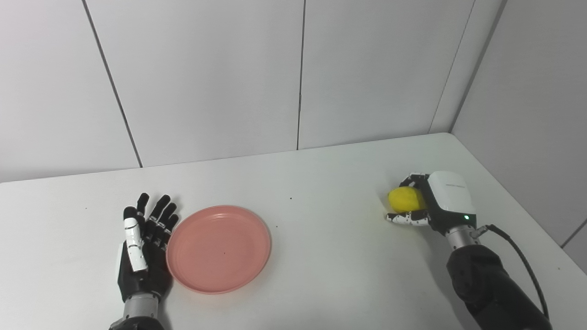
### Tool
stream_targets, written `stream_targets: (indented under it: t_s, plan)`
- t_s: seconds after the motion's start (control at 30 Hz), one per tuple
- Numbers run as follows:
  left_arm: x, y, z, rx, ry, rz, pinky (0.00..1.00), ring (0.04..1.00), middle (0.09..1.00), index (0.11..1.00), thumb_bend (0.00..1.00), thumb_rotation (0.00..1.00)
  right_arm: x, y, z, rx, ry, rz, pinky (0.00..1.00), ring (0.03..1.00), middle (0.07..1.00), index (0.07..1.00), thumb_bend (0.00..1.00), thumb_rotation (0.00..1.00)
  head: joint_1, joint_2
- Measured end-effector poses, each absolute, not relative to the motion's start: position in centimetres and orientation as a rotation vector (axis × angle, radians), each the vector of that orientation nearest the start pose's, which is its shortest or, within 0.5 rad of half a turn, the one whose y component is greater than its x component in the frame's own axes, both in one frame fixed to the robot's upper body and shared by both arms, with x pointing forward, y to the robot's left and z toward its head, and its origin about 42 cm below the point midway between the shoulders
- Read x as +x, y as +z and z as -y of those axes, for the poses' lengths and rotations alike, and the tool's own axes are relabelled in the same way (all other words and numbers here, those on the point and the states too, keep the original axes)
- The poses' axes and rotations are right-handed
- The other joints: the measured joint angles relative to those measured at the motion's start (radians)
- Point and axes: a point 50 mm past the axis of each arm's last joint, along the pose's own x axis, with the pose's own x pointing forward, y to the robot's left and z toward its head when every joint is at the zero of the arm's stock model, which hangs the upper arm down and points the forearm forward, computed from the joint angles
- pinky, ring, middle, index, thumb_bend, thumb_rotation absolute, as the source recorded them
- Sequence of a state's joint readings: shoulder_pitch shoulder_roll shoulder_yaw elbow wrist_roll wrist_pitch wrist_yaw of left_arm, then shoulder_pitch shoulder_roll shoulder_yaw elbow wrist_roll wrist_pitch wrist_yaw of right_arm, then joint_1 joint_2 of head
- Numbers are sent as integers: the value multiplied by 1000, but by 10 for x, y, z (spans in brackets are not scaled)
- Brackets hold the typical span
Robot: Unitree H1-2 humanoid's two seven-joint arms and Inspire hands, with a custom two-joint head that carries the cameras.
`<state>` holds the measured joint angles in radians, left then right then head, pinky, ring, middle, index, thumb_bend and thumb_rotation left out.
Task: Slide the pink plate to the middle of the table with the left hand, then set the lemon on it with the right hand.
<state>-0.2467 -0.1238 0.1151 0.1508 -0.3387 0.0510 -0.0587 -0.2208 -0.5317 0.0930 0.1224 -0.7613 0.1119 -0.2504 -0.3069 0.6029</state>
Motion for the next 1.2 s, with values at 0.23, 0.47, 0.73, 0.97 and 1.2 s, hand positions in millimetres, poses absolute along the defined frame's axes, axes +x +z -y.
stream_targets:
  t_s: [0.23, 0.47, 0.73, 0.97, 1.2]
  plan:
    - [356, 128, -156, -465, -49, 37, 904, 873, 867, 985, 574, 922, 359, 220, 350, -1289, -246, 302, 145, 204, 298, 481, 510, 154, 63, 0]
    - [353, 129, -148, -453, -51, 33, 911, 879, 876, 991, 577, 902, 364, 244, 338, -1272, -234, 376, 157, 214, 309, 481, 509, 154, 143, -2]
    - [352, 128, -142, -434, -46, 34, 879, 866, 848, 979, 555, 933, 368, 266, 332, -1258, -212, 473, 178, 236, 330, 481, 509, 158, 253, -9]
    - [352, 128, -135, -416, -43, 37, 902, 866, 836, 970, 562, 934, 375, 284, 322, -1239, -166, 601, 145, 199, 290, 480, 511, 158, 296, -12]
    - [351, 126, -131, -396, -34, 48, 859, 840, 825, 969, 575, 928, 382, 293, 309, -1185, -159, 652, 153, 208, 301, 480, 510, 155, 319, -18]
